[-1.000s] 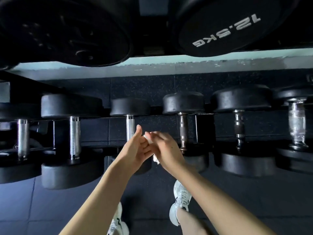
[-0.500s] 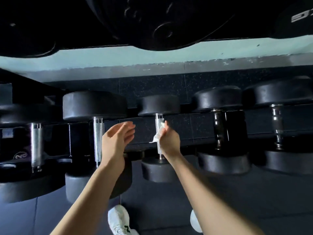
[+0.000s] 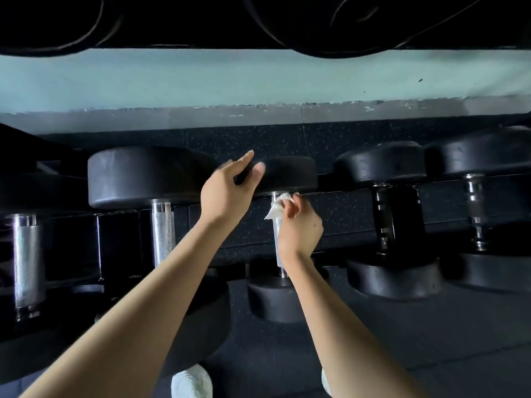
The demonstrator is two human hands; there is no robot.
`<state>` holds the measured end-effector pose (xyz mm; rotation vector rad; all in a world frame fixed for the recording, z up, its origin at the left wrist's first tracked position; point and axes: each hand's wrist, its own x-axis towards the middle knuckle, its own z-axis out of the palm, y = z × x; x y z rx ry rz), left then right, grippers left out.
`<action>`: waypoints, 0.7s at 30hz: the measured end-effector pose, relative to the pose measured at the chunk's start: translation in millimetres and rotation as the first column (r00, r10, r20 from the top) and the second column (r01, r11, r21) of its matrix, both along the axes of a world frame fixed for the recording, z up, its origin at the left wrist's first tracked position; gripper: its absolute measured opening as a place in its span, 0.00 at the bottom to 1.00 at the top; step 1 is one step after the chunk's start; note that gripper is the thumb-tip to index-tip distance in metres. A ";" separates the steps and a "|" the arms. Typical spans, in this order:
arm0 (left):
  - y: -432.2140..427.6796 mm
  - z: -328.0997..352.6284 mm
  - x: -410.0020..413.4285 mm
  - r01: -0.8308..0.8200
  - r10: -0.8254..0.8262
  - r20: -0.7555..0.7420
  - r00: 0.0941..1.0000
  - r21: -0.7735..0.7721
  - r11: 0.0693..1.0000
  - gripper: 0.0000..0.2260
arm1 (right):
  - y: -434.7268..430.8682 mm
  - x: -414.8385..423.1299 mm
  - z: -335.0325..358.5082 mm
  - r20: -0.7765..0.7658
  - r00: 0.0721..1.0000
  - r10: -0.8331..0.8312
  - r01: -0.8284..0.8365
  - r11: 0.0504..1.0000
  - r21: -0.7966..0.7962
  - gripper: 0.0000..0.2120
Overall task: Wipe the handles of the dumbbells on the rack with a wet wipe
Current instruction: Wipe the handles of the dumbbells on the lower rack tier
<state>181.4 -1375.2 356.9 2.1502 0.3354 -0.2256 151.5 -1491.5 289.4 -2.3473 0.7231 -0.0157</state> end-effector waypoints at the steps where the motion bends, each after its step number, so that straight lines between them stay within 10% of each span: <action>1: -3.1 -0.9 5.4 0.013 -0.014 -0.078 0.997 -0.005 1.000 0.23 | 0.5 -4.4 -4.0 -0.043 0.996 0.072 -0.076 0.992 -0.102 0.13; 13: -12.9 -12.1 21.6 -0.183 0.160 -0.189 0.969 -0.111 0.977 0.32 | -11.5 -10.7 -18.0 0.119 0.969 0.217 -0.226 0.972 0.067 0.19; 21: -15.6 -14.7 20.1 -0.238 0.212 -0.189 0.959 -0.128 0.963 0.31 | -24.2 -3.9 -3.6 -0.107 0.950 0.294 -0.272 0.944 0.185 0.22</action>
